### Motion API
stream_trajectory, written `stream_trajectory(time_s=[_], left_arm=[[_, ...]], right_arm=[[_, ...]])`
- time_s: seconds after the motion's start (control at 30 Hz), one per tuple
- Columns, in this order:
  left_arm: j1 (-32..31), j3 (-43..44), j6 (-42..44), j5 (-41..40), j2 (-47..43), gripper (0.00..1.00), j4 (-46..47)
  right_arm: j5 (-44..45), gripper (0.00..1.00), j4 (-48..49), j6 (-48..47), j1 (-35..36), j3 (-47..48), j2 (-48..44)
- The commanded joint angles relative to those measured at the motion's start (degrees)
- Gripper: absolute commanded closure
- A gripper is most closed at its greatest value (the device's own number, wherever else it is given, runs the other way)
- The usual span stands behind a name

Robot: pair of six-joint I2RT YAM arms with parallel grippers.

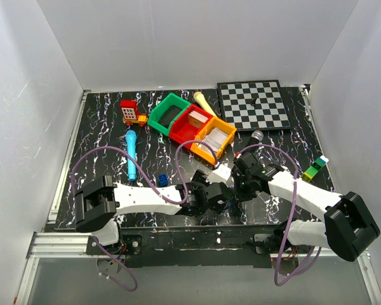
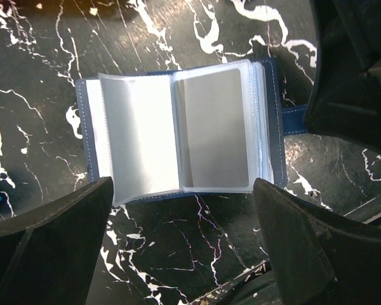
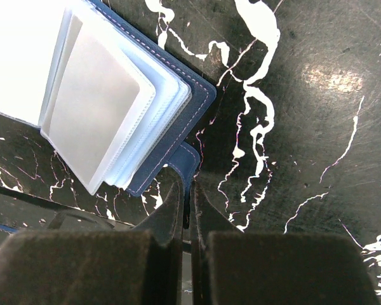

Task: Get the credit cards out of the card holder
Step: Remove the credit card from the card holder.

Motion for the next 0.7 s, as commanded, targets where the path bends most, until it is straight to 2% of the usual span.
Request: stream_trajectory(time_s=[0.0, 0.17, 0.3, 0.5, 0.67], left_arm=[[0.7, -0.5, -0.9, -3.0, -3.8, 0.08, 0.3], [1.6, -0.8, 0.4, -1.8, -3.8, 0.08, 1.1], [1.3, -0.7, 4.4, 3.0, -3.0, 0.03, 4.4], [-4.1, -0.8, 10.3, -1.2, -0.8, 0.02, 6.9], [-4.5, 2.3, 11.0, -1.0, 3.0, 0.02, 4.3]], right_arm=[[-0.3, 0.99, 0.2, -0.6, -0.2, -0.1, -1.1], [-0.4, 0.99, 0.2, -0.7, -0.2, -0.2, -1.2], [-0.5, 0.99, 0.4, -0.7, -0.2, -0.3, -0.8], [-0.6, 0.99, 0.6, -0.7, -0.3, -0.3, -0.5], [-0.8, 0.99, 0.7, -0.8, -0.2, 0.0, 0.2]])
